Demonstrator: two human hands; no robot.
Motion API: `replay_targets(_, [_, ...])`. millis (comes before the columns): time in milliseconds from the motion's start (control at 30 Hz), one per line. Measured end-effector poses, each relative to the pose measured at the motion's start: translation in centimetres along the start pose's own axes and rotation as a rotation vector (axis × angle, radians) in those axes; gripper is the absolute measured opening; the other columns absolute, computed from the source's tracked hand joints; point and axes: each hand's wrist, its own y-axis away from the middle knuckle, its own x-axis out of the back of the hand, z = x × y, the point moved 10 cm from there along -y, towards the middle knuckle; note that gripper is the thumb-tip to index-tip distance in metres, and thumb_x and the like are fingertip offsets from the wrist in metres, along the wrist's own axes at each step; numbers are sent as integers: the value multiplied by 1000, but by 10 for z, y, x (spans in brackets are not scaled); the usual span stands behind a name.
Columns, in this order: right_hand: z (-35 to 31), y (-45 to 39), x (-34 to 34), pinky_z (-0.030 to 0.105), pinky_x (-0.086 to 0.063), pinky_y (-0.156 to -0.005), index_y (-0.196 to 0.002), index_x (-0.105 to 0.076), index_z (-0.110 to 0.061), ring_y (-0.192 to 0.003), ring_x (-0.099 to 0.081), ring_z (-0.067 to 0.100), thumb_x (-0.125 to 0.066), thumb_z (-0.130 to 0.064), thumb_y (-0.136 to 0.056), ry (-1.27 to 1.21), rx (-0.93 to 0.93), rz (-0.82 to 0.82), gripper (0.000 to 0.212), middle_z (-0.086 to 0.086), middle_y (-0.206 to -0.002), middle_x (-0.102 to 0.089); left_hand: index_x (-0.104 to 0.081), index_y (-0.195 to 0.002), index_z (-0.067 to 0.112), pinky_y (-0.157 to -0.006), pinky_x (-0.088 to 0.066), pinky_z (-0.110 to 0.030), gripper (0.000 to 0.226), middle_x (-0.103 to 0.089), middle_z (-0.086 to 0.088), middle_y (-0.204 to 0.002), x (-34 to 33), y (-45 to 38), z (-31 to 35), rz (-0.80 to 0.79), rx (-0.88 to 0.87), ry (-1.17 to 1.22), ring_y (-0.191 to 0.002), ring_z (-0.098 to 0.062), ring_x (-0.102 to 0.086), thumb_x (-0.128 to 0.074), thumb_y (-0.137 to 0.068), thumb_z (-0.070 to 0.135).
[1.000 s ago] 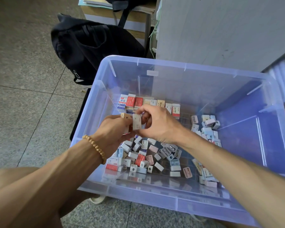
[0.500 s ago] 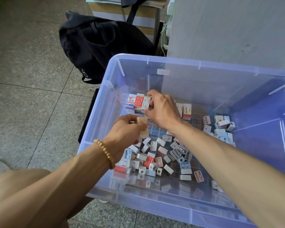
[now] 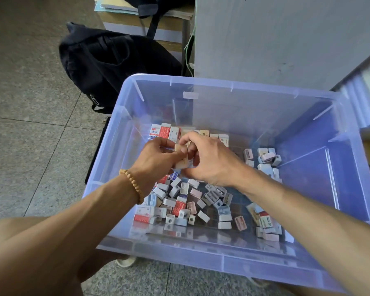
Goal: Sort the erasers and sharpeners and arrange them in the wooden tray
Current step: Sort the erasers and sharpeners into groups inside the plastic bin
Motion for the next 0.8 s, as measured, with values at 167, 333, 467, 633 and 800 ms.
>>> replay_targets(167, [30, -17, 11, 27, -53, -66, -116, -52, -19, -85, -63, 16, -85, -23, -71, 112, -102, 112, 56, -5, -96, -65, -58, -92, 13, -62, -47, -25, 11, -65, -4, -86, 6, -16, 30, 93, -257, -449, -69, -13, -58, -61, -95, 23])
replay_targets(333, [52, -45, 9, 37, -59, -70, -119, -50, -10, -86, -65, 22, -82, -8, -73, 225, -148, 233, 56, 7, -110, -67, -62, -116, 8, -80, -44, -35, 32, -56, -15, -111, -9, -33, 44, 145, -540, -1007, -104, -34, -52, -67, -84, 6])
replay_targets(467, [50, -57, -4, 38, -58, -71, -120, -54, -6, -85, -64, 23, -80, -3, -75, 256, -77, 271, 52, 9, -107, -67, -60, -118, 10, -82, -48, -42, 33, -54, -13, -115, -10, -46, 41, 182, -545, -1074, -109, -33, -47, -64, -85, 3])
replay_targets(633, [46, -51, -1, 26, -46, -74, -125, -58, -1, -91, -55, 16, -77, -6, -82, 217, 1, 312, 48, 12, -115, -63, -58, -116, 9, -80, -47, -39, 28, -54, -11, -115, -10, -48, 41, 234, -567, -1082, -108, -31, -45, -60, -89, 2])
replay_targets(800, [41, -51, -3, 32, -53, -70, -124, -63, -2, -84, -60, 24, -75, -3, -83, 287, 26, 311, 43, 12, -105, -60, -60, -115, 8, -79, -46, -39, 29, -55, -12, -113, -11, -46, 42, 254, -618, -1103, -105, -31, -45, -61, -87, -2])
